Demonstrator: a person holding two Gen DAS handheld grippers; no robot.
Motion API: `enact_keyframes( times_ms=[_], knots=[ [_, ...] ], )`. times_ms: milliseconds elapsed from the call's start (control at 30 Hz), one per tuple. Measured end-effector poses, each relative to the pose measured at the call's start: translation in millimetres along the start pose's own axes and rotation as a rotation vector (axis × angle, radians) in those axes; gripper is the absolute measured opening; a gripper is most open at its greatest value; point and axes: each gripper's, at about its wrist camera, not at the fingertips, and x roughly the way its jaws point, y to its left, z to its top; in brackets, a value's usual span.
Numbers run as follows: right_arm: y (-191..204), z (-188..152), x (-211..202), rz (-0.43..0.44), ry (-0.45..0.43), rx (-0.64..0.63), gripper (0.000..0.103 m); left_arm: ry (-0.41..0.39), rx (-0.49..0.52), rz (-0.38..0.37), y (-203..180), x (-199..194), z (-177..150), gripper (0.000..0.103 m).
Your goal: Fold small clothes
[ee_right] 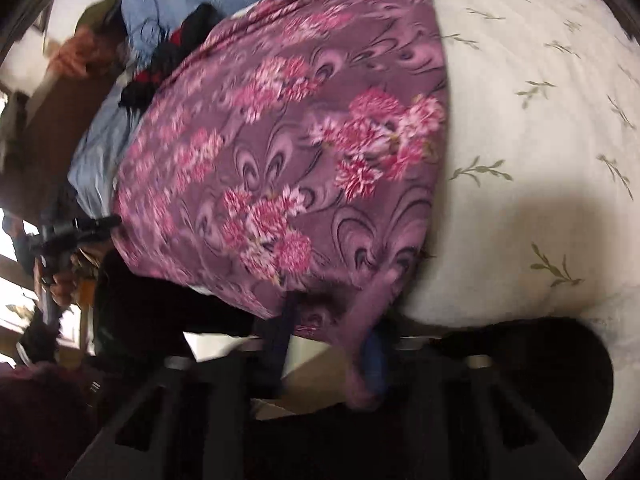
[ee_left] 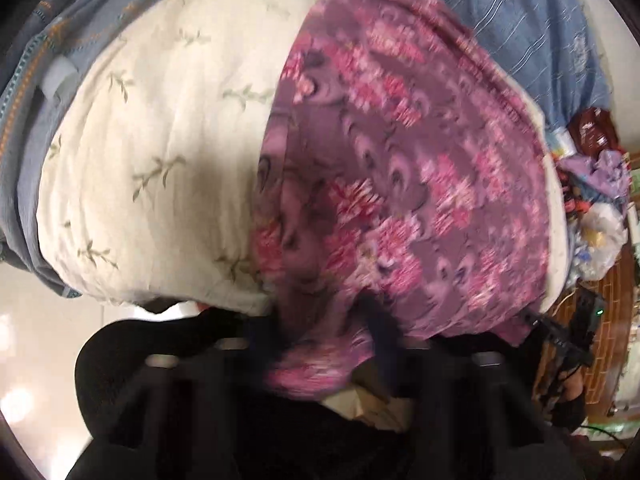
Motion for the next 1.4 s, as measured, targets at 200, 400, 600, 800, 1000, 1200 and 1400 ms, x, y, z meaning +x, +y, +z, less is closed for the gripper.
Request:
enact_keyframes(
  times_ms=[200, 400, 600, 800, 1000, 1200, 1400],
  knots=[
    [2, -1, -42, 0.198, -0.117, 0.034, 0.004, -0.075, -0.058, -0.221, -5, -26, -2, 0.005],
    [1, 25, -82, 0.314, -0.29, 0.079, 0.004, -0.233, -0.147, -0.445, -5, -54, 22, 0.005],
    [-7, 79, -87, 0.432, -0.414, 0.158, 0.004, -0.339, -0.179, -0.477, -7, -72, 74, 0.005],
    [-48, 152, -79, 0.472, -0.549, 0.313, 0.004, -0.404, -0.176, -0.444, -29, -69, 155, 0.005],
    [-103, 222, -36, 0.382, -0.559, 0.477, 0.004, -0.378, -0.246, -0.331, -43, -7, 258, 0.005],
    [-125, 243, 10, 0.31, -0.469, 0.558, 0.006, -0.235, -0.368, -0.295, -28, 65, 302, 0.006],
    [-120, 232, -12, 0.325, -0.48, 0.537, 0.027, -0.231, -0.294, -0.333, -35, 40, 293, 0.038]
  ],
)
